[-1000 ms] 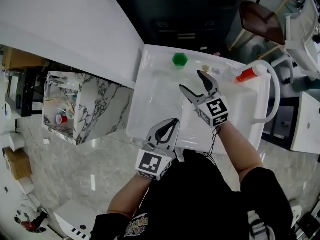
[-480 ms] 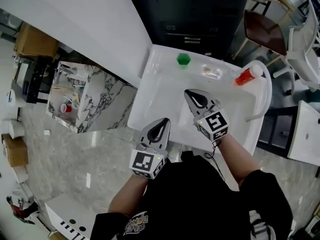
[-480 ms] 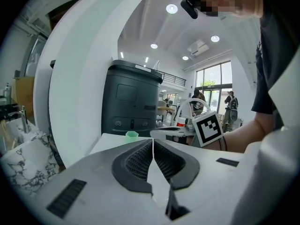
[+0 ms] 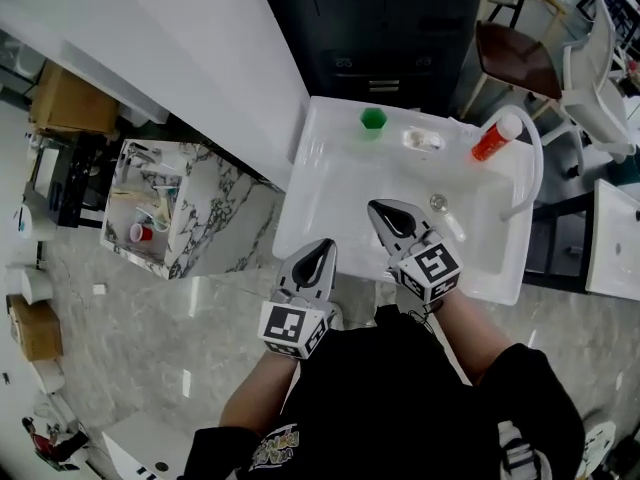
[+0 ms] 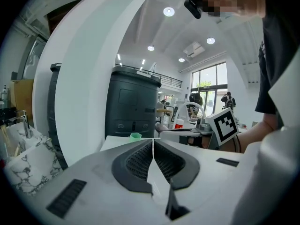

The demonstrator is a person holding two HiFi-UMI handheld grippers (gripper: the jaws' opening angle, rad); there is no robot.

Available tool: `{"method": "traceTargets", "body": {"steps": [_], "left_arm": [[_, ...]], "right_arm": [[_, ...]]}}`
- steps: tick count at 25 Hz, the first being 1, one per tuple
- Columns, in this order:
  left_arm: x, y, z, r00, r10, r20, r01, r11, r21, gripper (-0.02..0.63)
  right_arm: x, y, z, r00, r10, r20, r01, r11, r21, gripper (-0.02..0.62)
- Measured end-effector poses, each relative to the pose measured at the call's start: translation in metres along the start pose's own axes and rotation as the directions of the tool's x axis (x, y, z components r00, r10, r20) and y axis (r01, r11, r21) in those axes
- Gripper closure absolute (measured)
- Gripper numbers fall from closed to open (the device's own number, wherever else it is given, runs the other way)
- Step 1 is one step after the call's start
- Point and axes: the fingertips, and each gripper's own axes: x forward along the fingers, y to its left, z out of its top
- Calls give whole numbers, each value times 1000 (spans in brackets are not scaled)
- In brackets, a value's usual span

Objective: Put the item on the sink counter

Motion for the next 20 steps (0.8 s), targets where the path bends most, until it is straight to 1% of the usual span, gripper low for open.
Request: {"method": "traceTargets", "body": {"steps": [8, 13, 20], "left_arm": [[-30, 4, -6, 992, -126, 14, 126, 992, 16, 586], [-46, 5, -12, 983, -185, 17, 184, 983, 17, 586], [-61, 0, -13, 967, -255, 21, 254, 967, 32, 586]], "right_arm": [[-19, 44, -2, 991, -131, 4, 131, 991, 0, 541], [-33, 71, -3, 980, -197, 6, 197, 980, -8, 541], [-51, 96, 1, 963, -267, 23, 267, 963, -16, 541]]}}
